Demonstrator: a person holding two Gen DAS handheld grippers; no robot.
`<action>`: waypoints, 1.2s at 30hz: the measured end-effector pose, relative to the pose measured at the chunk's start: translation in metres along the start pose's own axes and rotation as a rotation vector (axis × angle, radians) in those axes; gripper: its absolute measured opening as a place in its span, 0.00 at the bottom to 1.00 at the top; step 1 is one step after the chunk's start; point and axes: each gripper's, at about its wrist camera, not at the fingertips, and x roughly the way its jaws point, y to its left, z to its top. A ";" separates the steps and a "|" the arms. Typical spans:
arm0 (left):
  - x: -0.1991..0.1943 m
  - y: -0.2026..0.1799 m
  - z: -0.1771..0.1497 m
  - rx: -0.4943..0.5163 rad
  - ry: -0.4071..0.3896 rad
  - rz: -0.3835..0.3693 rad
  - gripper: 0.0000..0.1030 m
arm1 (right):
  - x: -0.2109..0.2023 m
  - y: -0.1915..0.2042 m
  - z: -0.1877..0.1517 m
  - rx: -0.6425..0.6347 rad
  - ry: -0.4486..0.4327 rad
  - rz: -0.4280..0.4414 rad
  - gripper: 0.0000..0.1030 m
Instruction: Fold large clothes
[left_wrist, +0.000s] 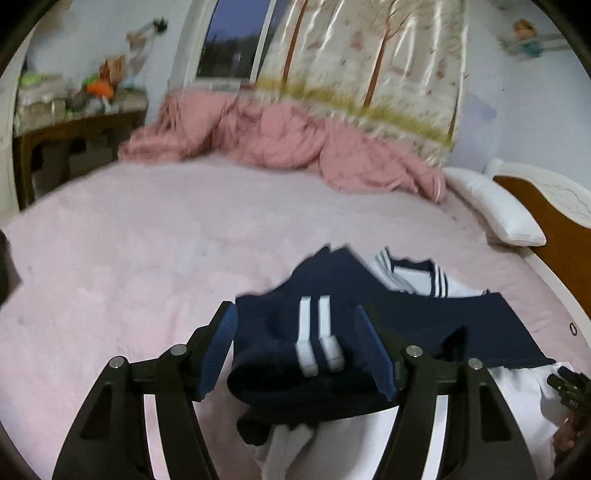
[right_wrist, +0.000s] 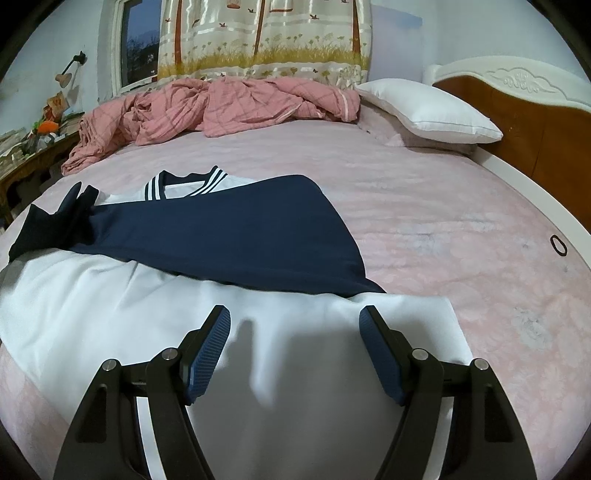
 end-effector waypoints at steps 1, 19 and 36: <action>0.011 -0.001 -0.001 0.008 0.028 0.008 0.62 | 0.000 0.000 0.000 -0.002 0.001 -0.001 0.72; 0.050 -0.020 -0.037 0.010 0.194 -0.015 0.25 | -0.003 0.002 -0.001 -0.020 0.006 -0.002 0.72; -0.009 -0.167 -0.102 0.171 0.155 -0.422 0.14 | -0.035 0.017 0.006 0.010 -0.075 0.167 0.72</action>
